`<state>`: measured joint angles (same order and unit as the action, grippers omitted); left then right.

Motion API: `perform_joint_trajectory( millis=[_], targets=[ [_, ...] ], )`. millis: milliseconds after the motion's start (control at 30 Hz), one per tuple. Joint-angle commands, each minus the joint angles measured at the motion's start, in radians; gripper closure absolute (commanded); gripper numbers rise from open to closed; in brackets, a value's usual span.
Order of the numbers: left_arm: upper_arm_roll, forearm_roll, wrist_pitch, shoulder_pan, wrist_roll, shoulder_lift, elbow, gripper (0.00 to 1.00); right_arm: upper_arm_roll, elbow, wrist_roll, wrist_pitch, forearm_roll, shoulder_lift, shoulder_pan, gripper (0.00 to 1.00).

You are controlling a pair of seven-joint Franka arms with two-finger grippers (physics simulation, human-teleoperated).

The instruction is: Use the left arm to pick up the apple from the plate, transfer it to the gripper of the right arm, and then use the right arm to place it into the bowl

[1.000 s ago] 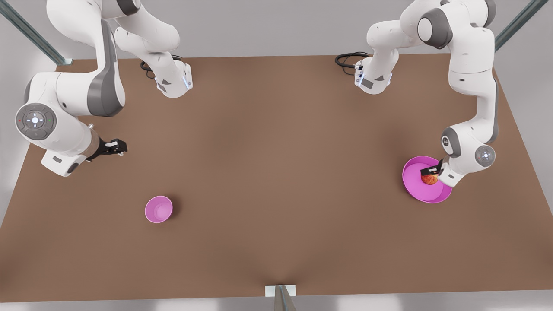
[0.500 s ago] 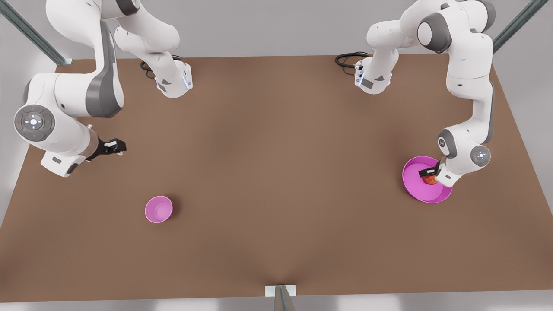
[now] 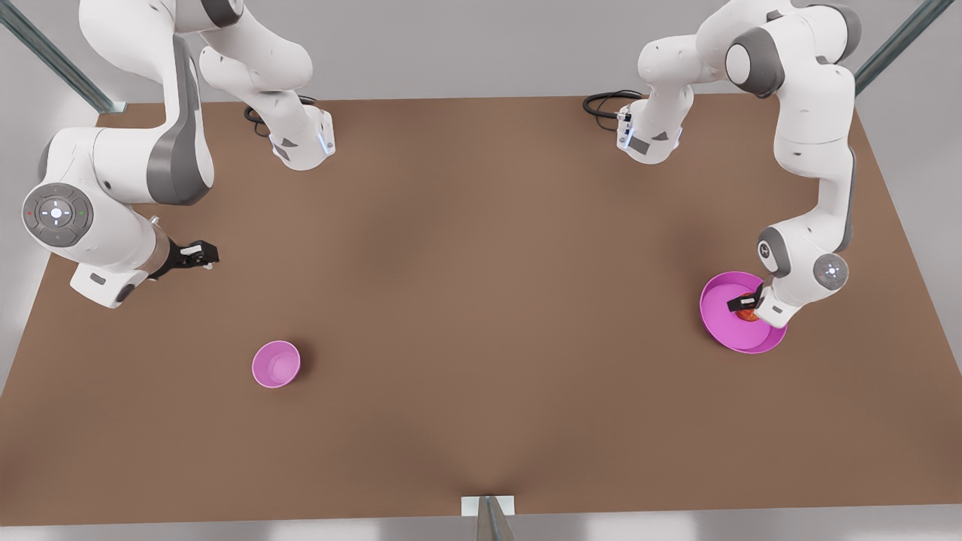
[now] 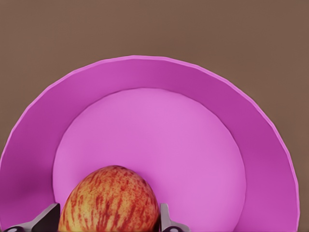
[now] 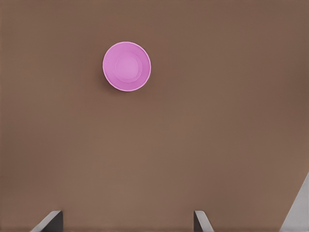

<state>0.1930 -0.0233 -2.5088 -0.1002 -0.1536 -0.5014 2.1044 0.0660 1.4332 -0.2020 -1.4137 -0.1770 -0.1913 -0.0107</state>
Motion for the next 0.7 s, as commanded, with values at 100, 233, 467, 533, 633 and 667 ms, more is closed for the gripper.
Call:
perform_joint_trajectory(
  millis=[100, 233, 467, 533, 633, 667],
  targets=[
    [-0.001, 0.002, 0.005, 0.0, -0.001, 0.0, 0.0, 0.08, 0.0, 0.0, -0.007, 0.004, 0.001, 0.001, 0.0, 0.0],
    [-0.001, 0.003, 0.004, 0.0, 0.0, 0.0, -0.001, 0.14, 0.0, 0.0, -0.007, 0.004, 0.001, 0.001, 0.0, 0.0],
    [-0.004, 0.003, -0.012, -0.001, -0.001, 0.001, -0.009, 0.12, 0.009, -0.151, -0.27, -0.007, 0.131, -0.16, -0.003, 0.0],
    [-0.004, 0.003, -0.022, -0.003, 0.0, 0.001, -0.01, 0.12, 0.015, -0.157, -0.275, -0.016, 0.146, -0.174, -0.022, 0.0],
    [-0.004, 0.005, -0.047, -0.004, 0.0, 0.001, -0.01, 0.12, 0.014, -0.157, -0.298, -0.039, 0.221, -0.206, -0.015, 0.0],
    [-0.004, 0.003, -0.047, -0.004, 0.0, 0.0, -0.009, 0.12, 0.014, -0.162, -0.31, -0.042, 0.228, -0.217, -0.015, 0.0]
  ],
)
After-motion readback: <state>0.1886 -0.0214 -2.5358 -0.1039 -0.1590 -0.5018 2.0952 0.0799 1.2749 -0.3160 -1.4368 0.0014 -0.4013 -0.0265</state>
